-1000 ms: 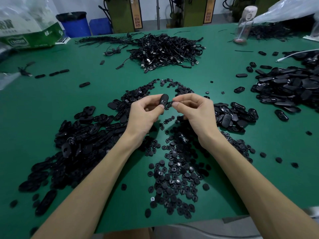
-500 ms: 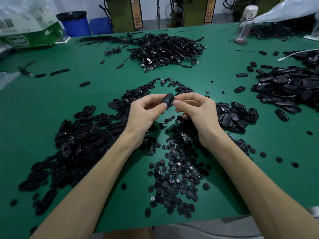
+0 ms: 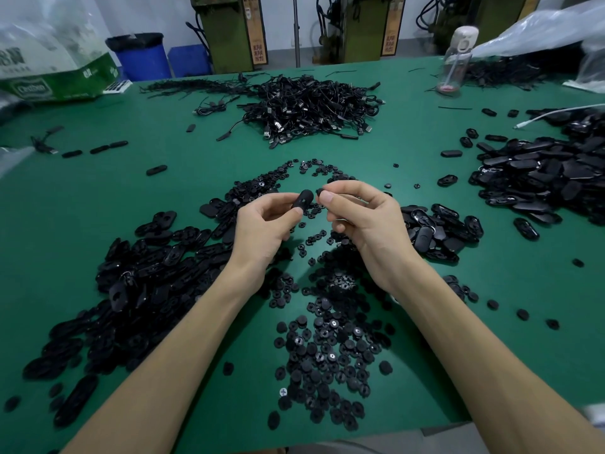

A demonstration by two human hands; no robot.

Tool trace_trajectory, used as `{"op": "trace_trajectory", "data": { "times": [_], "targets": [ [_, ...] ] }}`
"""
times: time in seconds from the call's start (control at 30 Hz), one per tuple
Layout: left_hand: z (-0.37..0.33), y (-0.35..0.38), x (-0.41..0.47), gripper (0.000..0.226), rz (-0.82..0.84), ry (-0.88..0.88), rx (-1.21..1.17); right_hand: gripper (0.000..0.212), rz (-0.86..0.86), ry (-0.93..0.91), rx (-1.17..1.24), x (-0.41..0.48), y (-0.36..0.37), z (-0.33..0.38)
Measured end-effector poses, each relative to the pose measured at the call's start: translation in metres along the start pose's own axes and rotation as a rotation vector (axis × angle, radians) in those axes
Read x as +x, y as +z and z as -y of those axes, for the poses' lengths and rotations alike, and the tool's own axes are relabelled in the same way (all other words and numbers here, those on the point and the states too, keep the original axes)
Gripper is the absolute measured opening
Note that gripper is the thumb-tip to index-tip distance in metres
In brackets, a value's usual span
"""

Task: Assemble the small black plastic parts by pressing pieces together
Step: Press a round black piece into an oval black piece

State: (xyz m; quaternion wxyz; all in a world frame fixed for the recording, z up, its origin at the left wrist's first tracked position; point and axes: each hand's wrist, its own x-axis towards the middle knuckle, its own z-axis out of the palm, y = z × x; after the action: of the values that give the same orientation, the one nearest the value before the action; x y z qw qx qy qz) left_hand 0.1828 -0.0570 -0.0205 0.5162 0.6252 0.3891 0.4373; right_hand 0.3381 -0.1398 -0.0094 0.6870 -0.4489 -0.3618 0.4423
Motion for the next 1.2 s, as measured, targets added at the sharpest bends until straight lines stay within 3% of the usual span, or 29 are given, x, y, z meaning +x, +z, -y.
{"op": "trace_trajectory", "data": {
  "times": [0.2,0.43,0.93,1.03,1.2],
  "targets": [
    [0.0,0.001,-0.001,0.021,0.041,0.05,0.029,0.007,-0.133,-0.161,-0.378,0.0,0.001,-0.005],
    [-0.002,0.004,-0.004,0.023,0.081,0.083,0.035,0.005,-0.162,-0.254,-0.69,-0.002,0.004,-0.008],
    [-0.004,0.003,-0.006,0.024,0.183,0.072,0.011,0.008,-0.199,-0.345,-0.834,-0.006,0.007,-0.007],
    [-0.003,0.005,-0.007,0.022,0.163,0.048,-0.013,0.002,-0.155,-0.407,-0.868,-0.006,0.008,-0.007],
    [-0.002,0.003,-0.005,0.013,0.066,0.004,-0.066,0.02,-0.027,-0.412,-0.891,-0.006,0.011,-0.01]
  ]
}}
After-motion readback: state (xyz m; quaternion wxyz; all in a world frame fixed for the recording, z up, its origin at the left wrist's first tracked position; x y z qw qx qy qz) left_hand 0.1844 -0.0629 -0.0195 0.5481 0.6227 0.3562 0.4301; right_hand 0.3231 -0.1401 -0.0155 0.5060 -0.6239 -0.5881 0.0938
